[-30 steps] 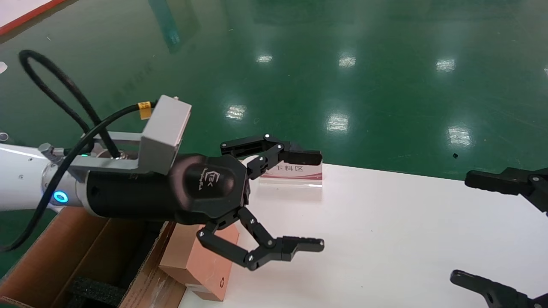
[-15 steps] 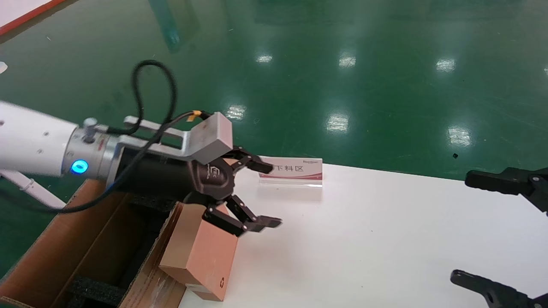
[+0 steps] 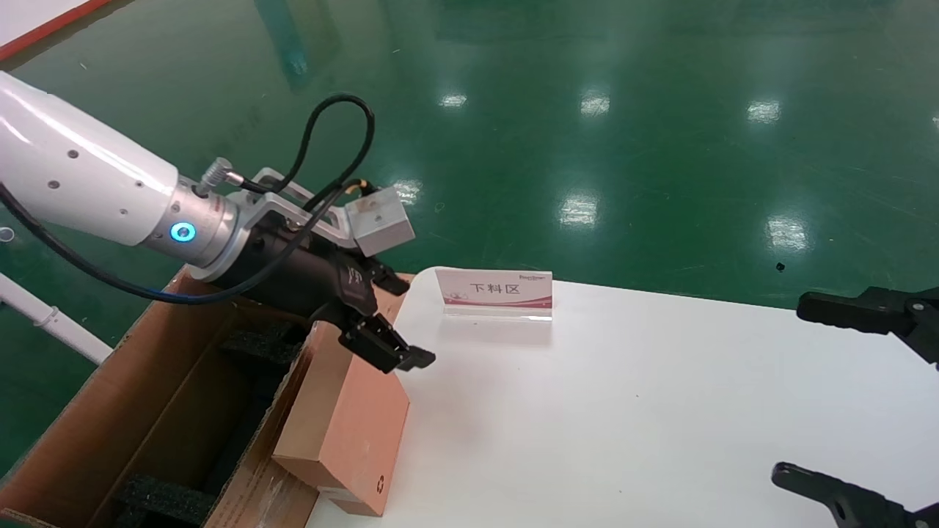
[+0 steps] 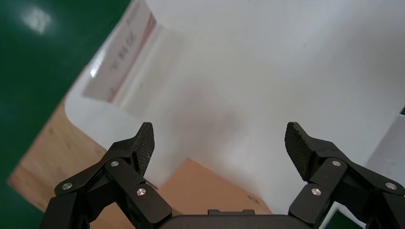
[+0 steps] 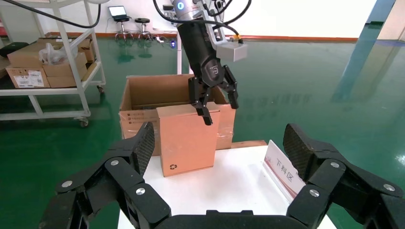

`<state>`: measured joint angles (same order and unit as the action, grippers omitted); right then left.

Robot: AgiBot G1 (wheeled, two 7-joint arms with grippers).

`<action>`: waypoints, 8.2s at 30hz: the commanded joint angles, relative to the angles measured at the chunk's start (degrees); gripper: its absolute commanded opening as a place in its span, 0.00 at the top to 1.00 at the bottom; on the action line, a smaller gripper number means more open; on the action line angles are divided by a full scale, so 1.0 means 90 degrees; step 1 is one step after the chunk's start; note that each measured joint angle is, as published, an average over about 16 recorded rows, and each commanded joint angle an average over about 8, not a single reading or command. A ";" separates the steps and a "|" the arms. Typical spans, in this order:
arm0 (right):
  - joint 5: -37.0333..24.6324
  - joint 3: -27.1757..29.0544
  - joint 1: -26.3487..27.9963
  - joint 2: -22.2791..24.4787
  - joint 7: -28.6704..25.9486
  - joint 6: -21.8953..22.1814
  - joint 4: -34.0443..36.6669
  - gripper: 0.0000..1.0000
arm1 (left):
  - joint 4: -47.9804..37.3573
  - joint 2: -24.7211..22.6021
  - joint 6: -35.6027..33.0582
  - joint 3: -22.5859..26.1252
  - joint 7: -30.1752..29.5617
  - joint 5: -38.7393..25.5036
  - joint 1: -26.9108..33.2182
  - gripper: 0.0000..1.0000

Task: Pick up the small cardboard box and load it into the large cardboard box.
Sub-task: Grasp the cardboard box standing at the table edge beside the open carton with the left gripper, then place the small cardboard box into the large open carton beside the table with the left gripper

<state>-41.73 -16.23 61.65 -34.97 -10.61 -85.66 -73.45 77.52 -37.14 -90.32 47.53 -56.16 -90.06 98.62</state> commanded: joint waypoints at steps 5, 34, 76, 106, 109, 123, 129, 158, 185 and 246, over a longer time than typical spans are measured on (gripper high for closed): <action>0.0002 -0.0003 0.0001 0.0001 0.0001 0.0001 0.0000 0.00 | 0.0001 -0.0046 -0.0017 0.0848 -0.0651 -0.0096 0.0548 0.00; 0.0011 -0.0016 0.0003 0.0007 0.0008 0.0007 0.0000 0.00 | 0.0009 -0.0613 0.0015 0.4986 -0.3119 0.0247 0.3081 0.00; 0.0023 -0.0034 0.0007 0.0014 0.0017 0.0015 0.0000 0.00 | 0.0026 -0.0560 0.0476 0.6192 -0.3624 0.1002 0.3342 0.00; 0.0029 -0.0041 0.0007 0.0017 0.0021 0.0019 0.0002 0.00 | 0.0018 -0.0604 0.0479 0.6326 -0.3755 0.1105 0.3445 0.00; 0.0029 -0.0041 0.0007 0.0017 0.0021 0.0019 0.0002 0.00 | 0.0018 -0.0608 0.0474 0.6325 -0.3755 0.1098 0.3445 0.00; 0.0029 -0.0039 0.0007 0.0018 0.0021 0.0019 0.0002 0.44 | 0.0017 -0.0615 0.0461 0.6321 -0.3750 0.1081 0.3441 1.00; 0.0029 -0.0039 0.0007 0.0018 0.0021 0.0019 0.0002 1.00 | 0.0017 -0.0617 0.0459 0.6321 -0.3748 0.1078 0.3439 1.00; 0.0030 -0.0042 0.0010 0.0017 0.0023 0.0018 0.0006 1.00 | -0.0247 -0.0726 0.0433 0.6124 -0.3540 0.0984 0.3933 1.00; 0.0037 -0.0053 0.0013 0.0021 0.0029 0.0022 0.0008 1.00 | -0.2751 -0.1460 -0.0278 0.7597 -0.1142 0.0842 0.7568 1.00; 0.0050 -0.0071 0.0016 0.0029 0.0039 0.0031 0.0010 0.00 | -0.0768 0.0594 0.0301 1.0165 -0.2614 0.0720 0.7366 1.00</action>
<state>-41.29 -16.87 61.79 -34.71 -10.26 -85.38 -73.36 70.60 -31.74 -87.43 138.90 -79.79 -83.72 164.67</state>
